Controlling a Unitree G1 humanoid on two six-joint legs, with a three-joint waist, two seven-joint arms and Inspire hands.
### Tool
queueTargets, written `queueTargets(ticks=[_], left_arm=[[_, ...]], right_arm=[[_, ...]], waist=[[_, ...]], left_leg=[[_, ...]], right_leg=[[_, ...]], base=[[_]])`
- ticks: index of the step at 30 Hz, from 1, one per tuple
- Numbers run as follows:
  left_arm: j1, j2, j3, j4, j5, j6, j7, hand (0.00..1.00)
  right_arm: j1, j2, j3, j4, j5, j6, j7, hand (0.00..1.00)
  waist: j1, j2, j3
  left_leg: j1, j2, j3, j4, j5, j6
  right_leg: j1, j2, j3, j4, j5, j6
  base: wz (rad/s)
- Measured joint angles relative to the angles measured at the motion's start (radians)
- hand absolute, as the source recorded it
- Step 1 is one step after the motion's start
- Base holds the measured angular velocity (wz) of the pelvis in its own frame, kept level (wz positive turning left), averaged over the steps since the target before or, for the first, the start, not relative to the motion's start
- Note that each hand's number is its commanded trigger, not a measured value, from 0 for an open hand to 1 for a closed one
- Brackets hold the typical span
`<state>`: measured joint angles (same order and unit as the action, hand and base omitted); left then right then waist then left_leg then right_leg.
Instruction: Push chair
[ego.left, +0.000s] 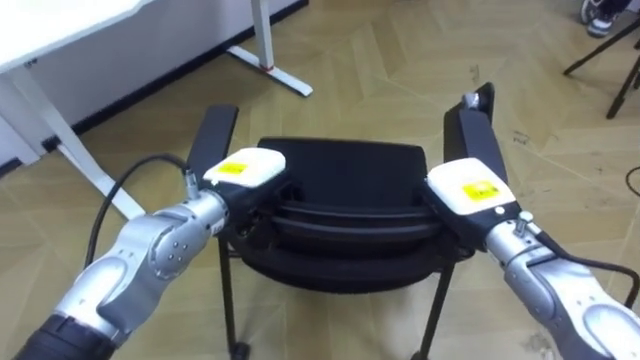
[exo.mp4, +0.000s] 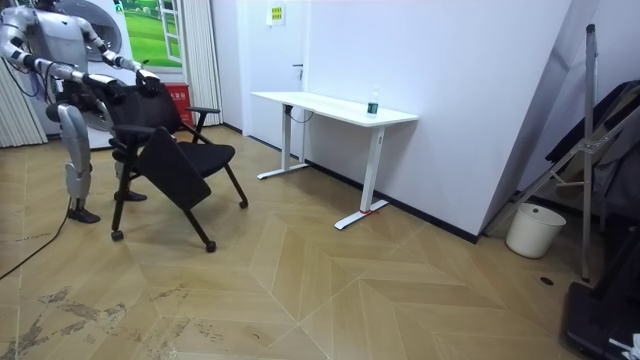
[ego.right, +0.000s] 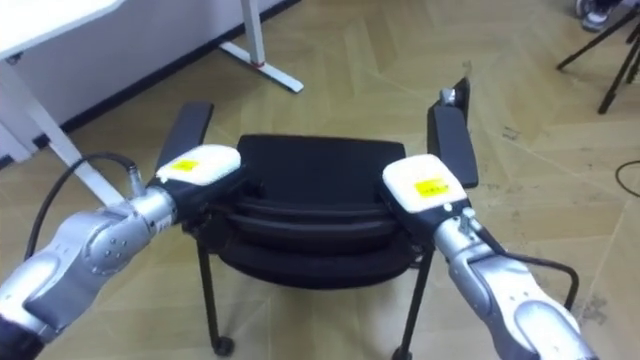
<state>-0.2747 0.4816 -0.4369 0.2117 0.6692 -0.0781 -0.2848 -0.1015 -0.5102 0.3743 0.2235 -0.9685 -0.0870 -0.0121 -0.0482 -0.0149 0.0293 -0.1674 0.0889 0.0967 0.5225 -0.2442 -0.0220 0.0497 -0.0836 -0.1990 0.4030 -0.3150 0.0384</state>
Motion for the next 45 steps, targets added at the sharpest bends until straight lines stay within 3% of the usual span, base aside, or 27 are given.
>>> queueTargets(ticks=[1,4,6,8,15,18,19,21,23,27,28,29,30,32,33,36,38,40,42,45], left_arm=[[-0.004,-0.004,-0.001,0.017,0.000,-0.006,0.008,1.00],[-0.003,-0.012,-0.010,0.039,0.010,-0.003,0.019,1.00],[-0.002,-0.022,-0.014,0.054,0.013,-0.001,0.035,1.00],[0.001,-0.029,-0.021,0.070,0.009,-0.002,0.044,1.00],[0.015,-0.029,-0.011,0.055,0.012,-0.017,0.049,1.00],[0.008,-0.029,-0.010,0.042,0.014,-0.021,0.048,1.00],[0.000,-0.027,-0.009,0.036,0.013,-0.025,0.047,1.00],[-0.010,-0.024,-0.006,0.037,0.010,-0.025,0.047,1.00],[-0.018,-0.028,-0.008,0.040,0.010,-0.023,0.051,1.00],[-0.030,-0.020,-0.022,0.055,0.012,-0.038,0.071,1.00],[-0.042,-0.018,-0.030,0.067,0.011,-0.045,0.080,1.00],[-0.051,-0.009,-0.033,0.066,0.007,-0.049,0.084,1.00],[-0.060,-0.001,-0.038,0.068,0.003,-0.053,0.086,1.00],[-0.080,0.003,-0.042,0.091,0.000,-0.063,0.095,1.00],[-0.085,0.005,-0.043,0.094,0.000,-0.066,0.096,1.00],[-0.088,0.015,-0.048,0.115,0.005,-0.079,0.113,1.00],[-0.082,0.022,-0.048,0.114,0.010,-0.078,0.121,1.00],[-0.081,0.025,-0.048,0.111,0.008,-0.076,0.121,1.00],[-0.080,0.025,-0.048,0.109,0.008,-0.077,0.121,1.00],[-0.080,0.026,-0.044,0.102,0.008,-0.074,0.124,1.00]], right_arm=[[-0.002,0.005,0.004,0.013,-0.001,-0.007,-0.012,1.00],[-0.002,0.006,0.018,0.033,-0.002,-0.017,-0.033,1.00],[-0.003,0.006,0.018,0.040,-0.002,-0.021,-0.044,1.00],[-0.003,-0.005,0.033,0.045,-0.002,-0.022,-0.064,1.00],[-0.001,-0.011,0.030,0.079,-0.018,-0.056,-0.143,1.00],[-0.001,-0.025,0.030,0.079,-0.016,-0.058,-0.170,1.00],[-0.007,-0.036,0.030,0.082,-0.014,-0.068,-0.183,1.00],[-0.020,-0.034,0.030,0.087,-0.012,-0.069,-0.194,1.00],[-0.024,-0.040,0.032,0.086,-0.007,-0.066,-0.197,1.00],[-0.026,-0.031,0.038,0.122,-0.001,-0.067,-0.231,1.00],[-0.027,-0.031,0.038,0.127,0.000,-0.067,-0.241,1.00],[-0.030,-0.030,0.039,0.126,0.004,-0.067,-0.250,1.00],[-0.033,-0.030,0.041,0.127,0.005,-0.067,-0.257,1.00],[-0.037,-0.022,0.043,0.129,0.005,-0.061,-0.266,1.00],[-0.038,-0.019,0.044,0.128,0.006,-0.056,-0.269,1.00],[-0.038,-0.008,0.060,0.126,0.012,-0.043,-0.270,1.00],[-0.032,-0.008,0.072,0.116,0.012,-0.042,-0.272,1.00],[-0.032,-0.009,0.074,0.114,0.012,-0.043,-0.276,1.00],[-0.032,-0.009,0.073,0.109,0.012,-0.043,-0.276,1.00],[-0.033,-0.013,0.072,0.098,0.012,-0.040,-0.275,1.00]], waist=[[-0.003,0.003,0.0019],[-0.016,0.002,-0.0066],[-0.012,0.006,-0.0071],[-0.010,0.014,-0.0137],[-0.003,-0.004,-0.0161],[-0.003,-0.011,-0.0266],[-0.001,-0.011,-0.0311],[-0.002,-0.022,-0.0269],[-0.005,-0.020,-0.0223],[-0.021,0.009,-0.0097],[-0.022,0.023,-0.0051],[-0.024,0.027,-0.0060],[-0.025,0.028,-0.0031],[-0.026,0.042,0.0043],[-0.025,0.043,0.0063],[-0.027,0.039,0.0085],[-0.033,0.032,0.0078],[-0.050,0.029,0.0062],[-0.060,0.019,-0.0014],[-0.063,0.028,-0.0094]], left_leg=[[-0.006,0.005,-0.005,0.032,-0.012,-0.004],[-0.016,0.009,-0.004,0.071,-0.026,-0.009],[-0.015,0.011,-0.004,0.086,-0.025,-0.010],[-0.013,0.005,-0.005,0.084,-0.023,-0.013],[-0.022,-0.014,0.009,0.064,-0.023,-0.005],[-0.030,-0.034,0.043,0.046,-0.031,0.022],[-0.025,-0.048,0.076,0.045,-0.040,0.038],[-0.011,-0.070,0.099,0.049,-0.061,0.061],[0.002,-0.085,0.126,0.084,-0.101,0.088],[0.006,-0.067,0.127,0.150,-0.164,0.114],[0.007,-0.063,0.124,0.162,-0.177,0.121],[0.004,-0.062,0.126,0.170,-0.186,0.130],[0.003,-0.062,0.125,0.173,-0.191,0.134],[0.004,-0.050,0.125,0.181,-0.206,0.142],[0.004,-0.047,0.125,0.184,-0.210,0.143],[0.026,-0.043,0.125,0.189,-0.232,0.139],[0.051,-0.044,0.123,0.195,-0.257,0.133],[0.064,-0.049,0.099,0.205,-0.280,0.123],[0.080,-0.050,0.089,0.206,-0.300,0.116],[0.113,-0.031,0.064,0.203,-0.330,0.082]], right_leg=[[-0.001,0.002,-0.006,0.026,-0.026,-0.004],[-0.015,-0.007,-0.018,0.105,-0.080,-0.009],[-0.020,-0.010,-0.019,0.128,-0.087,-0.015],[-0.022,-0.021,-0.015,0.144,-0.096,-0.016],[-0.042,-0.044,0.012,0.144,-0.100,-0.002],[-0.055,-0.076,0.028,0.143,-0.097,0.021],[-0.069,-0.098,0.044,0.161,-0.097,0.034],[-0.099,-0.133,0.063,0.243,-0.100,0.047],[-0.176,-0.182,0.063,0.422,-0.055,0.050],[-0.244,-0.195,0.064,0.577,0.065,0.026],[-0.274,-0.193,0.067,0.610,0.112,0.021],[-0.307,-0.193,0.078,0.637,0.143,0.021],[-0.320,-0.191,0.080,0.647,0.140,0.027],[-0.387,-0.153,0.065,0.654,0.080,0.033],[-0.408,-0.144,0.056,0.652,0.074,0.032],[-0.474,-0.074,0.018,0.492,0.067,0.024],[-0.487,-0.032,-0.019,0.332,0.103,-0.017],[-0.483,-0.012,-0.028,0.252,0.132,-0.032],[-0.477,-0.007,-0.024,0.222,0.150,-0.048],[-0.449,-0.002,-0.062,0.242,0.152,-0.084]], base=[[0.26],[0.21],[0.05],[0.02],[-0.07],[-0.11],[-0.28],[-0.29],[-0.20],[-0.08],[-0.11],[-0.12],[-0.11],[-0.04],[0.00],[0.02],[0.10],[0.27],[0.26],[0.15]])
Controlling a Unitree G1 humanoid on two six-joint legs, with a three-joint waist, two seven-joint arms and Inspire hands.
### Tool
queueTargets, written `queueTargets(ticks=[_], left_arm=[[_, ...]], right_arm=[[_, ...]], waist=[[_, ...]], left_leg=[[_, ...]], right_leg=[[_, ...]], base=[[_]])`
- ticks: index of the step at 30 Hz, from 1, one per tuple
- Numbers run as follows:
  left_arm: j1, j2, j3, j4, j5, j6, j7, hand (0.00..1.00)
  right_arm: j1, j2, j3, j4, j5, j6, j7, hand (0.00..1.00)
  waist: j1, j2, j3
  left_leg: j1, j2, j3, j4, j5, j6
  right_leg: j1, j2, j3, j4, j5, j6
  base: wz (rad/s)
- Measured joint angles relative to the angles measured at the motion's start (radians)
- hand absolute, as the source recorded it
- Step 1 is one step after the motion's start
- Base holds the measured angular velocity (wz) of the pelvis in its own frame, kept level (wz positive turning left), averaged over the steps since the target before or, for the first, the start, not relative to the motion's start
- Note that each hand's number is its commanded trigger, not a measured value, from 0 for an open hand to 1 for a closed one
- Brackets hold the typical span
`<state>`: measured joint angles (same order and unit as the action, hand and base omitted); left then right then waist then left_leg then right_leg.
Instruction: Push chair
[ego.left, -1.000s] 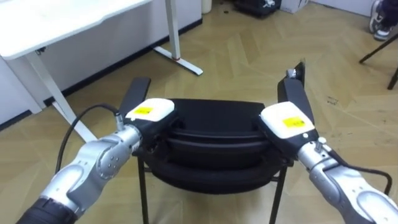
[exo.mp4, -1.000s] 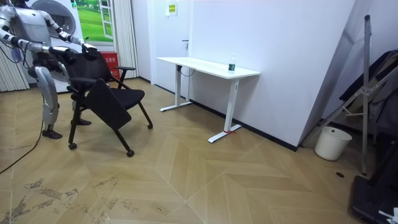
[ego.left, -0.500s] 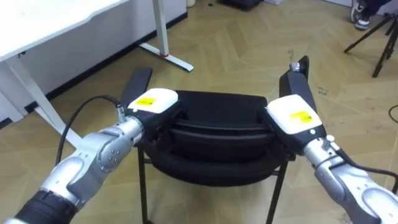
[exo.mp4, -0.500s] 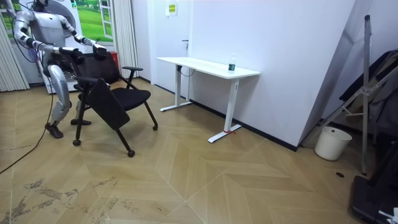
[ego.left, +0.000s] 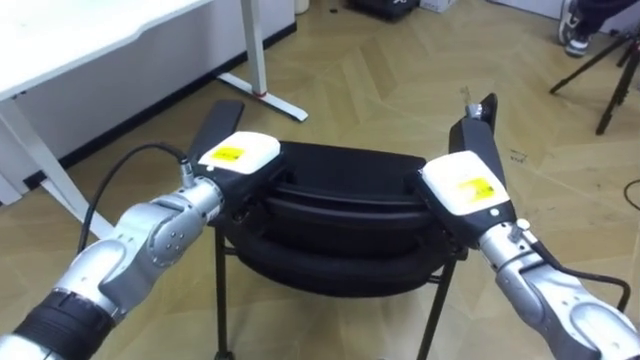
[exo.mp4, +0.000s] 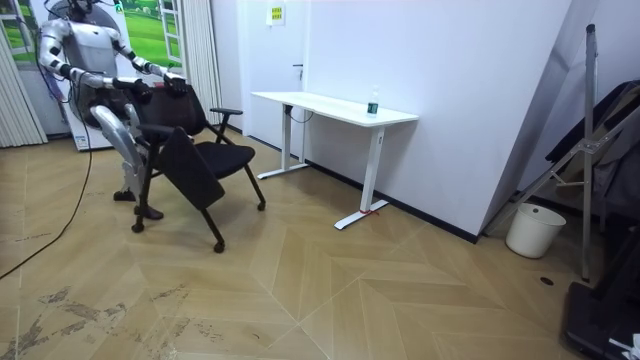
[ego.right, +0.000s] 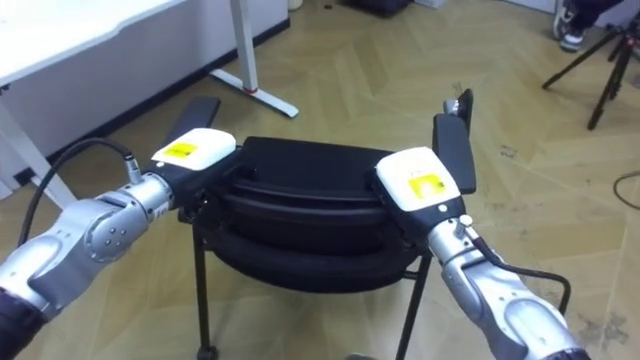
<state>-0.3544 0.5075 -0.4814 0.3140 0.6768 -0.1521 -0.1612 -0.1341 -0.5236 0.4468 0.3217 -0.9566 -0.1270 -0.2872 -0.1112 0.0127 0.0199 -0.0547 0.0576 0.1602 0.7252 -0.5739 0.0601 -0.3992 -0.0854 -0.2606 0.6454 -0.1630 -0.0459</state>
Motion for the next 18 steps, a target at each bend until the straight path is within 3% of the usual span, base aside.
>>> queueTargets(ticks=[2,3,4,5,6,8,9,10,12,15,16,17,18], left_arm=[[0.000,0.004,-0.001,-0.008,0.001,0.005,0.006,1.00],[0.001,0.003,-0.004,-0.008,0.001,0.008,0.012,1.00],[0.006,-0.001,-0.007,-0.005,0.001,0.015,0.022,1.00],[0.016,-0.008,-0.012,-0.001,0.001,0.024,0.026,1.00],[0.023,-0.011,-0.011,0.000,0.001,0.027,0.028,1.00],[0.043,-0.020,-0.011,0.010,-0.006,0.030,0.046,1.00],[0.043,-0.023,-0.013,0.014,-0.006,0.028,0.052,1.00],[0.042,-0.029,-0.013,0.016,-0.004,0.028,0.068,1.00],[0.039,-0.032,-0.014,0.016,-0.002,0.028,0.076,1.00],[0.052,-0.055,-0.014,0.027,0.012,0.027,0.083,1.00],[0.057,-0.062,-0.014,0.030,0.014,0.024,0.084,1.00],[0.060,-0.064,-0.015,0.029,0.015,0.019,0.084,1.00],[0.065,-0.065,-0.015,0.027,0.020,0.019,0.085,1.00]], right_arm=[[0.000,0.000,0.000,-0.011,0.000,0.012,0.007,1.00],[0.000,0.000,0.001,-0.011,0.000,0.013,0.007,1.00],[0.000,0.001,0.003,-0.009,0.000,0.014,0.007,1.00],[0.003,0.000,0.005,-0.005,-0.008,0.011,0.007,1.00],[0.004,0.000,0.004,-0.003,-0.022,0.007,0.006,1.00],[0.004,0.001,0.004,0.003,-0.040,-0.002,0.002,1.00],[0.004,-0.003,0.004,0.004,-0.040,-0.004,0.002,1.00],[-0.002,-0.011,0.001,0.002,-0.040,-0.005,0.002,1.00],[-0.012,-0.015,0.002,0.010,-0.040,-0.007,0.000,1.00],[-0.003,-0.026,0.001,0.014,-0.039,-0.023,-0.005,1.00],[0.005,-0.033,0.002,0.012,-0.036,-0.025,-0.006,1.00],[0.012,-0.042,0.004,0.005,-0.029,-0.025,-0.005,1.00],[0.016,-0.042,0.004,0.004,-0.029,-0.025,-0.005,1.00]], waist=[[0.003,0.008,-0.0053],[0.003,0.012,-0.0047],[0.005,0.016,-0.0014],[0.001,0.022,0.0016],[0.002,0.027,0.0017],[0.000,0.028,0.0032],[0.000,0.019,0.0057],[0.000,0.018,0.0017],[0.006,0.005,0.0060],[0.017,-0.010,0.0089],[0.021,-0.012,0.0096],[0.025,-0.014,0.0082],[0.032,-0.018,0.0080]], left_leg=[[0.033,0.036,-0.011,0.009,-0.017,-0.029],[0.032,0.045,-0.009,0.034,-0.011,-0.039],[0.031,0.068,0.003,0.098,0.021,-0.070],[0.032,0.081,0.003,0.158,0.062,-0.075],[0.032,0.088,0.002,0.186,0.084,-0.074],[0.017,0.099,-0.001,0.271,0.184,-0.080],[0.008,0.099,-0.001,0.285,0.197,-0.084],[-0.035,0.099,0.003,0.285,0.190,-0.087],[-0.125,0.096,0.006,0.278,0.185,-0.079],[-0.257,0.070,0.011,0.138,0.196,-0.080],[-0.278,0.064,0.027,0.014,0.232,-0.077],[-0.291,0.055,0.037,-0.095,0.314,-0.059],[-0.291,0.048,0.040,-0.131,0.358,-0.051]], right_leg=[[0.034,0.029,-0.022,0.018,-0.030,-0.037],[0.044,0.036,-0.026,0.022,-0.045,-0.040],[0.070,0.040,-0.030,0.036,-0.068,-0.052],[0.104,0.041,-0.035,0.044,-0.087,-0.061],[0.119,0.041,-0.039,0.048,-0.099,-0.057],[0.168,0.040,-0.036,0.052,-0.153,-0.064],[0.175,0.039,-0.030,0.050,-0.163,-0.060],[0.179,0.031,-0.029,0.050,-0.178,-0.059],[0.194,0.011,-0.031,0.049,-0.197,-0.060],[0.247,-0.021,-0.033,0.035,-0.228,-0.043],[0.269,-0.027,-0.030,0.028,-0.242,-0.034],[0.286,-0.033,-0.026,0.029,-0.261,-0.019],[0.297,-0.038,-0.017,0.029,-0.268,-0.010]], base=[[0.17],[0.14],[0.06],[0.04],[0.07],[0.12],[0.19],[0.10],[-0.02],[-0.05],[-0.04],[-0.13],[-0.27]])
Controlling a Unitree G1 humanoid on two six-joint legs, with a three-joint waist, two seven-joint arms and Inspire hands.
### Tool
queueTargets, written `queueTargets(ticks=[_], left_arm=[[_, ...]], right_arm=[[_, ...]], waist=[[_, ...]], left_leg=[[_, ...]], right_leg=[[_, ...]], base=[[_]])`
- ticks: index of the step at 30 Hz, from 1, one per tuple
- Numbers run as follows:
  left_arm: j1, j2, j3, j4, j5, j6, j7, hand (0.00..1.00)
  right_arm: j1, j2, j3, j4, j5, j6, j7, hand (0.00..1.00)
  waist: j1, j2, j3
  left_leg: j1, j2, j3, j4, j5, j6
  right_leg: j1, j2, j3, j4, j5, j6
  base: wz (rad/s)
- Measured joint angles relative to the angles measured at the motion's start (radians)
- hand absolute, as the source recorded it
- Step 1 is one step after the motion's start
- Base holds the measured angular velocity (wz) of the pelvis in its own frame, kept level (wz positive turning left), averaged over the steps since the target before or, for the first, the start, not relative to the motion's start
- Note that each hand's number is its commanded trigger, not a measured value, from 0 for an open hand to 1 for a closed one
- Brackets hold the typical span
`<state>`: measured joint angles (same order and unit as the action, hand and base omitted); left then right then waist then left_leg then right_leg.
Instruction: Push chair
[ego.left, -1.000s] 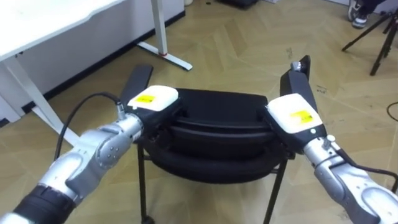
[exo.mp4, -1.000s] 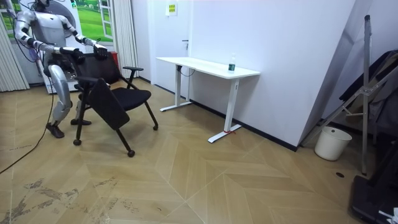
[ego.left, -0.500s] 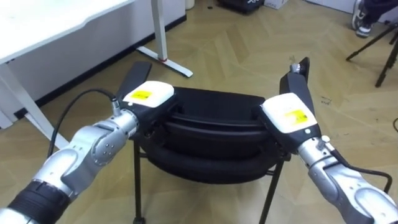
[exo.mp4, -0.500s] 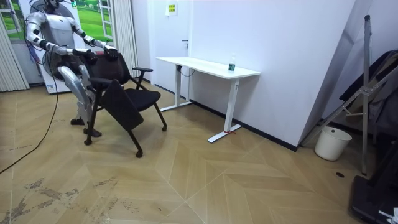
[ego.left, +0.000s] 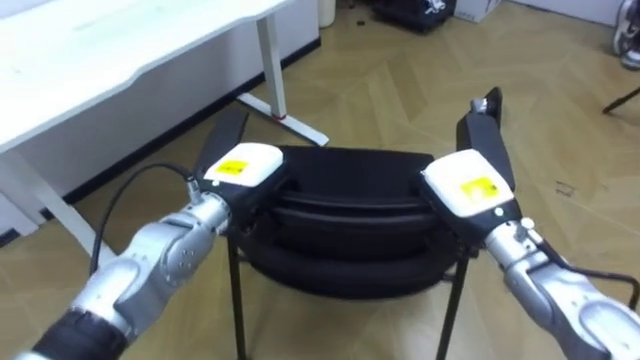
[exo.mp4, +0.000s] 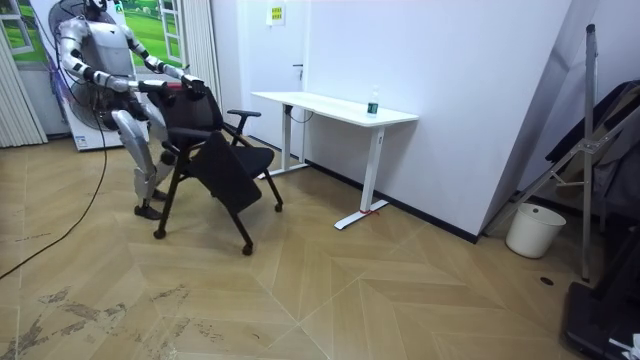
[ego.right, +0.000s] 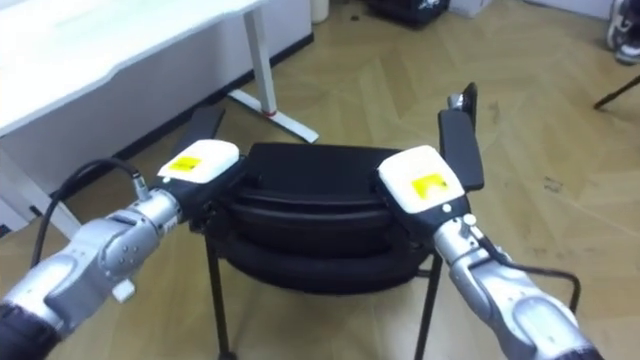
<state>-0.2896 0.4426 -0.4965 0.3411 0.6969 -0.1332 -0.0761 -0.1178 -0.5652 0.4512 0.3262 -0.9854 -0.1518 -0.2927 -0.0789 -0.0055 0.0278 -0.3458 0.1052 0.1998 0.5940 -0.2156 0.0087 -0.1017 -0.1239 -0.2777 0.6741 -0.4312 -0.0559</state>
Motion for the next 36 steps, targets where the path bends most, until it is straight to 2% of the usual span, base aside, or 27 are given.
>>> queueTargets(ticks=[1,2,4,7,9,10,11,13,15,17,18,19,21,22,23,24,25,26,27,28,29,30,31,32,33,35,36], left_arm=[[0.012,0.002,0.005,-0.011,0.003,-0.001,0.000,1.00],[0.019,0.005,0.017,-0.026,0.009,-0.001,0.003,1.00],[0.020,0.006,0.038,-0.043,0.033,-0.001,0.003,1.00],[0.019,0.016,0.060,-0.056,0.044,-0.008,-0.004,1.00],[0.018,0.019,0.068,-0.054,0.043,-0.010,-0.006,1.00],[0.014,0.019,0.071,-0.051,0.039,-0.011,-0.005,1.00],[0.012,0.018,0.074,-0.050,0.037,-0.010,-0.005,1.00],[0.008,0.018,0.077,-0.049,0.038,-0.012,-0.004,1.00],[0.000,0.024,0.081,-0.047,0.038,-0.018,-0.005,1.00],[-0.008,0.028,0.098,-0.046,0.046,-0.023,-0.004,1.00],[-0.008,0.031,0.103,-0.046,0.050,-0.025,-0.004,1.00],[-0.011,0.033,0.114,-0.046,0.061,-0.029,-0.005,1.00],[-0.018,0.043,0.130,-0.034,0.071,-0.042,0.000,1.00],[-0.025,0.046,0.134,-0.020,0.080,-0.047,0.008,1.00],[-0.021,0.058,0.146,-0.015,0.082,-0.049,0.014,1.00],[-0.018,0.071,0.152,-0.016,0.080,-0.054,0.020,1.00],[-0.012,0.094,0.166,-0.012,0.074,-0.066,0.024,1.00],[-0.012,0.101,0.178,-0.006,0.073,-0.068,0.030,1.00],[-0.013,0.101,0.176,-0.005,0.073,-0.062,0.036,1.00],[-0.012,0.101,0.175,-0.003,0.073,-0.049,0.046,1.00],[-0.011,0.109,0.176,-0.003,0.071,-0.043,0.048,1.00],[-0.010,0.115,0.175,-0.005,0.070,-0.041,0.048,1.00],[-0.006,0.105,0.170,-0.005,0.070,-0.035,0.051,1.00],[-0.006,0.104,0.162,-0.010,0.071,-0.034,0.051,1.00],[-0.006,0.101,0.160,-0.013,0.072,-0.034,0.051,1.00],[0.000,0.089,0.162,-0.019,0.081,-0.026,0.051,1.00],[0.003,0.089,0.162,-0.019,0.081,-0.024,0.051,1.00]], right_arm=[[0.002,0.000,0.002,-0.004,0.000,0.000,0.001,1.00],[0.003,-0.003,0.000,-0.018,-0.003,0.004,0.002,1.00],[0.004,0.002,0.000,-0.042,-0.005,0.022,0.009,1.00],[0.003,0.013,0.000,-0.069,-0.006,0.042,0.029,1.00],[-0.003,0.019,0.000,-0.075,-0.009,0.048,0.040,1.00],[-0.012,0.018,0.002,-0.089,-0.009,0.058,0.059,1.00],[-0.019,0.017,0.003,-0.092,-0.007,0.059,0.073,1.00],[-0.019,0.016,0.002,-0.092,-0.004,0.055,0.079,1.00],[-0.027,0.022,0.002,-0.089,0.000,0.055,0.079,1.00],[-0.052,0.033,0.011,-0.071,0.000,0.055,0.074,1.00],[-0.062,0.035,0.019,-0.062,-0.001,0.054,0.072,1.00],[-0.076,0.036,0.031,-0.054,-0.002,0.052,0.064,1.00],[-0.101,0.039,0.060,-0.036,0.003,0.049,0.050,1.00],[-0.124,0.043,0.087,-0.019,0.017,0.053,0.046,1.00],[-0.146,0.061,0.107,0.009,0.019,0.053,0.045,1.00],[-0.161,0.074,0.118,0.017,0.017,0.056,0.045,1.00],[-0.190,0.097,0.142,0.024,0.010,0.070,0.050,1.00],[-0.206,0.103,0.157,0.019,0.009,0.080,0.052,1.00],[-0.211,0.104,0.158,0.019,0.009,0.077,0.057,1.00],[-0.219,0.107,0.160,0.018,0.009,0.069,0.066,1.00],[-0.223,0.111,0.163,0.020,0.007,0.066,0.067,1.00],[-0.223,0.112,0.166,0.022,0.007,0.066,0.067,1.00],[-0.223,0.107,0.166,0.033,0.008,0.066,0.068,1.00],[-0.224,0.098,0.166,0.041,0.007,0.059,0.068,1.00],[-0.224,0.091,0.166,0.041,0.006,0.051,0.067,1.00],[-0.225,0.070,0.165,0.032,0.005,0.032,0.070,1.00],[-0.225,0.071,0.165,0.032,0.000,0.032,0.072,1.00]], waist=[[0.010,-0.007,-0.0098],[0.011,0.002,-0.0202],[0.010,-0.017,-0.0221],[0.022,-0.029,-0.0225],[0.028,-0.036,-0.0215],[0.032,-0.036,-0.0210],[0.033,-0.038,-0.0202],[0.034,-0.042,-0.0190],[0.042,-0.038,-0.0172],[0.086,-0.041,-0.0134],[0.095,-0.042,-0.0123],[0.111,-0.037,-0.0076],[0.139,-0.037,-0.0051],[0.158,-0.026,-0.0008],[0.177,-0.007,0.0066],[0.188,-0.006,0.0075],[0.192,0.003,0.0118],[0.193,-0.004,0.0087],[0.192,-0.008,0.0077],[0.190,-0.018,0.0074],[0.188,-0.029,0.0057],[0.188,-0.042,0.0026],[0.189,-0.037,-0.0034],[0.190,-0.037,-0.0029],[0.192,-0.037,-0.0030],[0.192,-0.036,-0.0035],[0.192,-0.034,-0.0042]], left_leg=[[0.011,-0.022,-0.004,-0.050,0.068,0.007],[0.020,-0.051,-0.012,-0.072,0.113,0.028],[0.031,-0.079,-0.007,-0.086,0.109,0.042],[0.044,-0.090,0.004,-0.073,0.066,0.048],[0.062,-0.108,0.010,-0.069,0.039,0.052],[0.062,-0.118,0.011,-0.046,0.016,0.057],[0.062,-0.119,0.018,-0.012,-0.014,0.063],[0.064,-0.118,0.009,0.036,-0.053,0.071],[0.054,-0.120,-0.017,0.080,-0.079,0.070],[0.038,-0.125,-0.047,0.119,-0.094,0.061],[0.039,-0.124,-0.056,0.121,-0.099,0.058],[0.040,-0.119,-0.071,0.120,-0.110,0.054],[0.059,-0.116,-0.107,0.091,-0.119,0.045],[0.070,-0.116,-0.168,0.075,-0.120,0.034],[0.087,-0.110,-0.248,0.051,-0.120,0.021],[0.093,-0.106,-0.270,0.038,-0.121,0.011],[0.099,-0.100,-0.320,0.008,-0.113,-0.004],[0.104,-0.107,-0.372,-0.028,-0.093,-0.017],[0.110,-0.114,-0.397,-0.044,-0.084,-0.023],[0.121,-0.133,-0.453,-0.044,-0.082,-0.031],[0.122,-0.147,-0.496,-0.019,-0.102,-0.048],[0.121,-0.155,-0.501,-0.005,-0.113,-0.056],[0.125,-0.140,-0.482,0.011,-0.127,-0.063],[0.131,-0.113,-0.455,0.003,-0.124,-0.067],[0.133,-0.101,-0.444,-0.006,-0.122,-0.070],[0.146,-0.073,-0.380,-0.041,-0.107,-0.089],[0.148,-0.066,-0.364,-0.047,-0.105,-0.091]], right_leg=[[0.013,-0.008,0.021,-0.002,-0.008,0.021],[0.020,-0.014,0.029,-0.008,-0.014,0.035],[0.033,-0.028,0.030,-0.030,-0.017,0.054],[0.072,-0.046,0.026,-0.067,-0.021,0.071],[0.084,-0.065,0.012,-0.039,-0.026,0.084],[0.069,-0.089,0.003,0.029,-0.025,0.086],[0.050,-0.108,0.007,0.112,-0.019,0.098],[0.040,-0.119,0.023,0.197,-0.010,0.105],[0.040,-0.116,0.028,0.229,0.001,0.102],[0.048,-0.095,0.030,0.223,0.007,0.098],[0.052,-0.088,0.029,0.219,0.013,0.099],[0.054,-0.071,0.026,0.219,0.034,0.096],[0.034,-0.057,0.026,0.250,0.086,0.104],[0.002,-0.035,0.032,0.293,0.164,0.108],[-0.035,0.004,0.058,0.302,0.139,0.095],[-0.063,0.025,0.070,0.289,0.098,0.087],[-0.114,0.065,0.072,0.222,0.055,0.074],[-0.159,0.088,0.084,0.108,0.055,0.071],[-0.178,0.088,0.094,0.048,0.058,0.071],[-0.216,0.087,0.141,-0.061,0.090,0.064],[-0.243,0.069,0.162,-0.094,0.169,0.068],[-0.239,0.050,0.134,-0.082,0.204,0.040],[-0.208,0.053,0.079,-0.077,0.177,0.013],[-0.176,0.055,0.029,-0.091,0.171,-0.016],[-0.163,0.055,0.010,-0.094,0.164,-0.024],[-0.128,0.052,-0.040,-0.104,0.137,-0.036],[-0.118,0.050,-0.051,-0.104,0.130,-0.039]], base=[[-0.30],[-0.23],[0.04],[0.03],[0.05],[0.20],[0.27],[0.42],[0.34],[0.10],[0.17],[0.32],[0.32],[0.14],[0.00],[-0.07],[0.44],[0.79],[1.14],[1.17],[1.19],[1.17],[1.09],[1.05],[1.01],[0.78],[0.61]])
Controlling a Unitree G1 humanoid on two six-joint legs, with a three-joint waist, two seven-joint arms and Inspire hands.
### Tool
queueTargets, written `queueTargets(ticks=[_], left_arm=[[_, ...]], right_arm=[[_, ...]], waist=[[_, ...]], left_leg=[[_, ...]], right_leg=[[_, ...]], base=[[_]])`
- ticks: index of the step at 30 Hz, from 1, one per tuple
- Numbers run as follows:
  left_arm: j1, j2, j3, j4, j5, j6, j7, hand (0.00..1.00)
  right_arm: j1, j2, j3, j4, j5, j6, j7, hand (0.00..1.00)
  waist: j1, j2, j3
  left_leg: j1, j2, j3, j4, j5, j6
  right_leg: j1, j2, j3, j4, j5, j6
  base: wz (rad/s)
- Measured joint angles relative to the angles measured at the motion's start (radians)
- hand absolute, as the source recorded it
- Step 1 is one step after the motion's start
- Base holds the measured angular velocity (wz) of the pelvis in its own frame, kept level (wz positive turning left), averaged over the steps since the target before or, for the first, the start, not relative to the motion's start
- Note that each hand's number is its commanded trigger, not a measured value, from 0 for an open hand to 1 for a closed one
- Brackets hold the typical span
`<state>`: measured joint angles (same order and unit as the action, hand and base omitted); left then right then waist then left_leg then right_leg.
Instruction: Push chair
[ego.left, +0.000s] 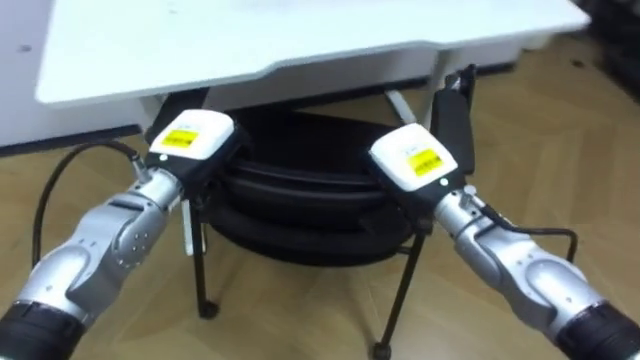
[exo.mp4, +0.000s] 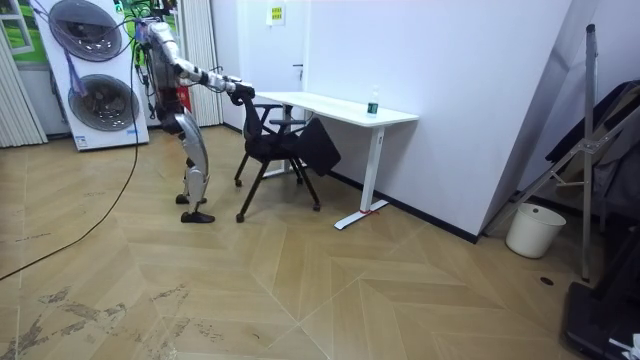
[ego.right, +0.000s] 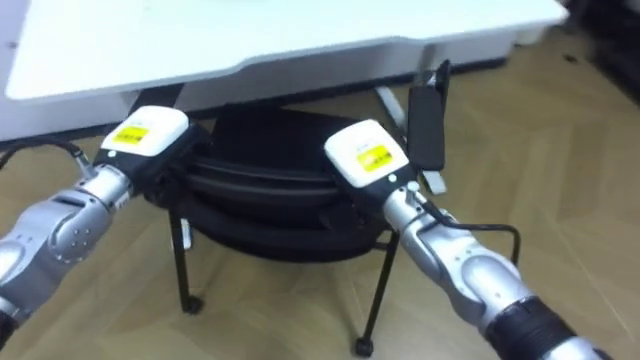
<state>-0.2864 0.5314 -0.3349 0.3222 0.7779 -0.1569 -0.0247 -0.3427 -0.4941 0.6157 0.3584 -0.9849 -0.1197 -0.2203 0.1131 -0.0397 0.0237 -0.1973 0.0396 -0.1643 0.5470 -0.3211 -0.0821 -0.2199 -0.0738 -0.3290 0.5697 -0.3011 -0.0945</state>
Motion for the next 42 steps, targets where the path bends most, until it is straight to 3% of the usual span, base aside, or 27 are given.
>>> queueTargets(ticks=[6,8,12,15,16,18,19,20,21,22,23,26,30,33,35,38,42], left_arm=[[0.007,-0.015,-0.004,-0.008,-0.006,0.018,0.001,1.00],[0.007,-0.022,-0.030,-0.005,-0.015,0.039,0.007,1.00],[0.017,-0.038,-0.038,0.001,-0.018,0.043,0.016,1.00],[0.021,-0.046,-0.041,-0.001,-0.010,0.044,0.016,1.00],[0.022,-0.050,-0.046,-0.001,-0.005,0.043,0.016,1.00],[0.028,-0.054,-0.054,-0.001,0.000,0.042,0.016,1.00],[0.031,-0.065,-0.060,-0.001,0.002,0.042,0.017,1.00],[0.043,-0.072,-0.062,-0.002,0.001,0.035,0.017,1.00],[0.053,-0.072,-0.062,-0.004,0.000,0.029,0.017,1.00],[0.075,-0.072,-0.062,-0.010,0.000,0.020,0.017,1.00],[0.101,-0.069,-0.061,-0.021,0.000,0.018,0.017,1.00],[0.129,-0.054,-0.053,-0.050,0.000,0.020,0.018,1.00],[0.129,-0.047,-0.045,-0.072,0.001,0.033,0.010,1.00],[0.129,-0.044,-0.037,-0.083,0.000,0.036,-0.002,1.00],[0.128,-0.039,-0.030,-0.088,0.000,0.037,-0.007,1.00],[0.128,-0.034,-0.022,-0.088,0.000,0.030,-0.010,1.00],[0.128,-0.027,-0.017,-0.088,0.001,0.025,-0.007,1.00]], right_arm=[[0.000,-0.016,-0.006,-0.013,-0.003,-0.001,0.014,1.00],[0.009,-0.021,-0.006,-0.009,-0.003,-0.005,0.017,1.00],[0.025,-0.035,-0.018,-0.015,-0.016,-0.018,0.011,1.00],[0.048,-0.037,-0.037,-0.025,-0.028,-0.024,0.011,1.00],[0.065,-0.037,-0.052,-0.031,-0.040,-0.029,0.007,1.00],[0.079,-0.042,-0.060,-0.033,-0.042,-0.037,0.004,1.00],[0.097,-0.054,-0.074,-0.039,-0.042,-0.049,0.001,1.00],[0.115,-0.065,-0.079,-0.044,-0.042,-0.058,-0.006,1.00],[0.123,-0.068,-0.079,-0.046,-0.043,-0.062,-0.009,1.00],[0.146,-0.074,-0.079,-0.058,-0.045,-0.062,-0.015,1.00],[0.173,-0.072,-0.079,-0.072,-0.048,-0.060,-0.018,1.00],[0.191,-0.059,-0.082,-0.097,-0.074,-0.053,-0.010,1.00],[0.185,-0.050,-0.094,-0.101,-0.082,-0.054,-0.005,1.00],[0.176,-0.046,-0.095,-0.099,-0.081,-0.054,0.002,1.00],[0.171,-0.038,-0.095,-0.097,-0.081,-0.052,0.005,1.00],[0.173,-0.016,-0.098,-0.091,-0.091,-0.049,0.005,1.00],[0.171,-0.012,-0.094,-0.096,-0.092,-0.040,0.002,1.00]], waist=[[-0.006,0.011,0.0014],[-0.038,0.020,0.0030],[-0.065,0.032,0.0013],[-0.065,0.036,0.0021],[-0.063,0.037,0.0022],[-0.055,0.028,0.0078],[-0.056,0.027,0.0068],[-0.029,0.028,0.0052],[-0.014,0.026,0.0060],[0.005,0.030,-0.0006],[0.008,0.035,-0.0229],[0.019,0.026,-0.0224],[0.004,0.022,-0.0205],[0.003,0.019,-0.0183],[0.000,0.012,-0.0133],[-0.002,0.011,-0.0104],[0.010,0.028,-0.0087]], left_leg=[[-0.009,0.039,0.093,0.024,0.003,-0.001],[0.001,0.042,0.109,0.021,0.003,-0.001],[0.001,0.036,0.148,0.022,0.017,0.012],[0.002,0.037,0.162,0.037,0.017,0.012],[-0.005,0.034,0.164,0.056,0.021,0.018],[-0.022,-0.005,0.159,0.037,0.028,0.026],[-0.049,-0.040,0.161,-0.023,0.040,0.038],[-0.073,-0.062,0.163,-0.065,0.102,0.070],[-0.077,-0.072,0.162,-0.087,0.133,0.075],[-0.078,-0.078,0.163,-0.123,0.196,0.083],[-0.064,-0.084,0.178,-0.134,0.214,0.107],[-0.011,-0.090,0.231,-0.158,0.208,0.135],[-0.006,-0.103,0.247,-0.156,0.190,0.153],[0.002,-0.105,0.287,-0.146,0.154,0.171],[0.013,-0.107,0.319,-0.133,0.132,0.187],[0.032,-0.102,0.357,-0.129,0.110,0.201],[0.045,-0.086,0.407,-0.134,0.096,0.219]], right_leg=[[0.067,-0.014,-0.106,-0.004,-0.053,-0.009],[0.111,-0.018,-0.146,-0.020,-0.069,0.003],[0.135,-0.032,-0.155,-0.030,-0.076,0.013],[0.149,-0.030,-0.153,-0.042,-0.074,0.018],[0.156,-0.032,-0.145,-0.045,-0.074,0.019],[0.159,-0.037,-0.098,-0.050,-0.077,0.027],[0.161,-0.045,-0.076,-0.052,-0.078,0.034],[0.166,-0.049,-0.041,-0.052,-0.080,0.039],[0.171,-0.051,-0.021,-0.052,-0.081,0.044],[0.180,-0.050,0.009,-0.051,-0.082,0.062],[0.185,-0.055,0.026,-0.053,-0.087,0.081],[0.202,-0.062,0.082,-0.086,-0.074,0.104],[0.206,-0.077,0.097,-0.102,-0.065,0.120],[0.200,-0.089,0.142,-0.083,-0.071,0.138],[0.171,-0.101,0.172,-0.011,-0.070,0.147],[0.155,-0.120,0.179,0.024,-0.053,0.169],[0.146,-0.123,0.161,-0.001,-0.021,0.177]], base=[[0.53],[0.65],[0.33],[0.06],[0.00],[-0.02],[-0.34],[-0.59],[-0.86],[-0.68],[-0.52],[-0.41],[-0.17],[-0.29],[-0.32],[-0.38],[-0.50]])
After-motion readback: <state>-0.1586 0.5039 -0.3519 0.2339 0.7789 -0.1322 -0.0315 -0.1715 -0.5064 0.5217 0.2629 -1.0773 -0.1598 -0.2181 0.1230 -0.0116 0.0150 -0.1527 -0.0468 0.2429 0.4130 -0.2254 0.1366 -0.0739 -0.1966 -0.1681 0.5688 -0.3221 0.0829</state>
